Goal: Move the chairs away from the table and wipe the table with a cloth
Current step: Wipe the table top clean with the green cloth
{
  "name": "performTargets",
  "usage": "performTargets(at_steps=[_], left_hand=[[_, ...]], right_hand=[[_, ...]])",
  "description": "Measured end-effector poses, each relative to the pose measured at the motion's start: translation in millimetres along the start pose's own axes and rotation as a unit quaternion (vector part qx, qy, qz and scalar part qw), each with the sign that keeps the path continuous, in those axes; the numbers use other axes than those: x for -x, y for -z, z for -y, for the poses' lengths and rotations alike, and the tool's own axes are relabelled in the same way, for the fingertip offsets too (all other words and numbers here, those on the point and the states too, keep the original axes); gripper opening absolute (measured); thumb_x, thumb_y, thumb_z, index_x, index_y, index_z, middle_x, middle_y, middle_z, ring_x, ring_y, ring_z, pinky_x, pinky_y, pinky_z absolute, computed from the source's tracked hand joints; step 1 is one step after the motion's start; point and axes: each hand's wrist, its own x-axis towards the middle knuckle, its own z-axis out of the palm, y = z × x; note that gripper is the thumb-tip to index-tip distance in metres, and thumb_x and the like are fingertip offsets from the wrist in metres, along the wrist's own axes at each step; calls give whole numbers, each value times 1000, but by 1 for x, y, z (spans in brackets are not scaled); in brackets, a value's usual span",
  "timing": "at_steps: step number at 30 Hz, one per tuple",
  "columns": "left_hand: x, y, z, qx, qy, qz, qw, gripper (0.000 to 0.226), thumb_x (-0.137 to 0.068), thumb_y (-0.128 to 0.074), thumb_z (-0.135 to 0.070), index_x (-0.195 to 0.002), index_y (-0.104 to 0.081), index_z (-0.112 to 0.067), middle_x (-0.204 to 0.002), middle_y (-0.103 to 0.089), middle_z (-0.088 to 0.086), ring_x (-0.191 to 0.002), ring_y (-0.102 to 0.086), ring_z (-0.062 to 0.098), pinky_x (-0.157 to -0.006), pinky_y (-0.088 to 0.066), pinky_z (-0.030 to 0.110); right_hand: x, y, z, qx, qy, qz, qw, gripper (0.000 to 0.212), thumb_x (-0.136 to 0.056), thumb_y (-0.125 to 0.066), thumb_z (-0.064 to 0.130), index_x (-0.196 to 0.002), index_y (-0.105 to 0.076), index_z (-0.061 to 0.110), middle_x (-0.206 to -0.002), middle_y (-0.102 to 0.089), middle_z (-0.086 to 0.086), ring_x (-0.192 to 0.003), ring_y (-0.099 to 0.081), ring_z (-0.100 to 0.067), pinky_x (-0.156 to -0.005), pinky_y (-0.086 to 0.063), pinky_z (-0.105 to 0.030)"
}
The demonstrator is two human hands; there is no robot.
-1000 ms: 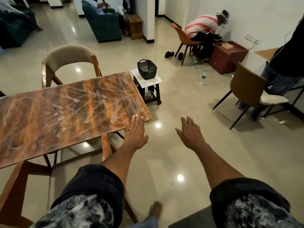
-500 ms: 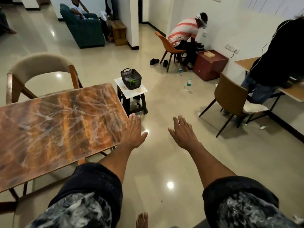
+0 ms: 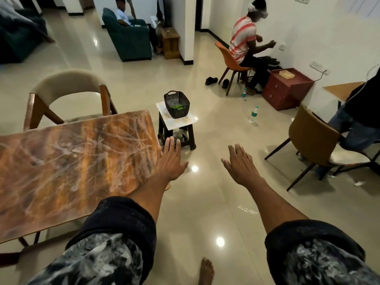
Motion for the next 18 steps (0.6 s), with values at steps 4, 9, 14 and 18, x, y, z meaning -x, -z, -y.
performTargets(at_steps=[4,9,14,18], left_hand=[[-33,8,-20,8,23,-17,1000,92,-107,-43,-57,-168,10,-11,-175,17,14,-163,16,29,-132,-2,55],[-59,9,-33,14,52,-23,998,91,-107,-41,-57,-168,11,-12,-176,16,14,-163,16,28,-130,0,53],[-90,7,-32,9,63,-16,998,92,-107,-42,-56,-168,11,-13,-176,16,13,-163,17,27,-131,0,53],[-127,7,-20,1,69,-9,998,92,-107,-42,-57,-168,11,-13,-176,15,13,-163,17,28,-130,0,54]], right_hand=[[-42,9,-28,2,18,-7,1000,67,-113,-34,47,-165,-20,6,-172,-17,-26,-162,-16,-40,-126,-25,-51],[-87,18,-39,13,56,-6,998,67,-113,-34,47,-164,-21,6,-171,-19,-26,-161,-18,-41,-126,-25,-52],[-132,17,-37,7,79,3,997,69,-113,-34,48,-165,-19,6,-173,-16,-27,-162,-15,-40,-127,-24,-52],[-172,9,-35,2,95,10,995,69,-113,-34,48,-165,-21,5,-172,-17,-28,-162,-16,-41,-126,-25,-52]])
